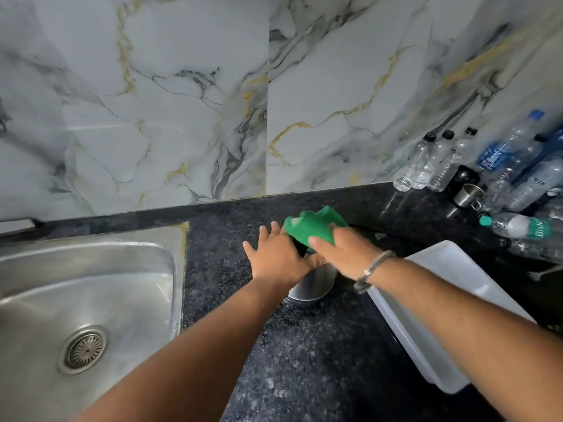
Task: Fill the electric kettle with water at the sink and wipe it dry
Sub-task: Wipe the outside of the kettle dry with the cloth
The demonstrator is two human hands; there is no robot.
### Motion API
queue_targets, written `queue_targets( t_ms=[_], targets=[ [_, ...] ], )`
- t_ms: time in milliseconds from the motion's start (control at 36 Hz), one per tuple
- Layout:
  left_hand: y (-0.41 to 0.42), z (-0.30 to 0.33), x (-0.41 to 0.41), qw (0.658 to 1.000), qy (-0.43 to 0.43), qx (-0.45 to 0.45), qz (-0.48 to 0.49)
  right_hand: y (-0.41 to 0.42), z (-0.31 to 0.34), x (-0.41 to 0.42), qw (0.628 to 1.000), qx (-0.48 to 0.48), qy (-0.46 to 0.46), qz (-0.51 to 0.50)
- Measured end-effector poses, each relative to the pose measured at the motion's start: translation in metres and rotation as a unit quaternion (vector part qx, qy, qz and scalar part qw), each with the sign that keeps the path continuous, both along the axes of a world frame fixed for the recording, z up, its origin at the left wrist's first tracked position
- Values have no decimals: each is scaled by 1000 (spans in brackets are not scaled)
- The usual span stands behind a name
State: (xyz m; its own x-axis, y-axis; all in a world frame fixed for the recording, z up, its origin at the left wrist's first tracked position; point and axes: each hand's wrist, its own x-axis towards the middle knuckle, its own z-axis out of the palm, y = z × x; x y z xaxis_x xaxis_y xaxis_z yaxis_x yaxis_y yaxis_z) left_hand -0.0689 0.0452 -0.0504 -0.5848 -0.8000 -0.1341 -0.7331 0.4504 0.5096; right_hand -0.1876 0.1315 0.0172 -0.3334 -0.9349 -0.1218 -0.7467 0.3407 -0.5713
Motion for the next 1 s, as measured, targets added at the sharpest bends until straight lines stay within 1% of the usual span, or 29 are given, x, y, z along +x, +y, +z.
queue_targets(
  t_ms=[56, 111, 222, 333, 361, 389, 472, 528, 556, 639, 694, 750, 778, 833, 889, 917, 972, 1000],
  targets=[
    [0, 1, 1, 1000, 2, 1, 1, 13, 11, -25, 989, 43, -126, -58],
    [0, 3, 2, 1000, -1, -12, -4, 25, 25, -54, 972, 40, -202, -116],
    [-1, 2, 2, 1000, 0, -12, -7, 23, 52, -103, 943, -38, -278, -181],
    [0, 0, 2, 1000, 0, -24, -9, -11, 59, -121, 878, -146, -395, -227],
    [0, -1, 2, 1000, 1, -27, -9, -24, 53, -122, 875, -151, -402, -224],
    [-1, -1, 2, 1000, 1, -30, -8, -37, 45, -121, 881, -143, -398, -212],
    [-2, -3, 1, 1000, -6, -30, 0, -72, 15, -111, 896, -40, -413, -156],
    [-2, -5, 1, 999, -10, -33, 6, -87, -9, -104, 906, 48, -401, -127],
    [-2, -6, 1, 999, -10, -36, 9, -93, -23, -102, 907, 77, -395, -125],
    [-2, -6, 0, 999, -14, -40, 19, -102, -59, -104, 892, 114, -418, -129],
    [-1, -6, -1, 998, -25, -45, 24, -97, -75, -105, 883, 164, -417, -136],
    [0, -4, -1, 998, -33, -47, 22, -86, -85, -105, 862, 230, -433, -129],
    [0, -4, 0, 998, -34, -47, 23, -81, -92, -107, 848, 245, -449, -135],
    [0, -3, 1, 998, -35, -49, 28, -70, -98, -114, 825, 222, -488, -179],
    [0, -3, 0, 997, -34, -54, 32, -60, -95, -127, 822, 146, -509, -208],
    [0, -3, 0, 997, -31, -55, 32, -53, -87, -134, 817, 106, -527, -207],
    [0, -2, 1, 998, -31, -52, 27, -35, -66, -147, 782, 16, -589, -202],
    [1, 0, 1, 998, -37, -47, 23, -25, -52, -154, 758, -33, -620, -203]
  ],
)
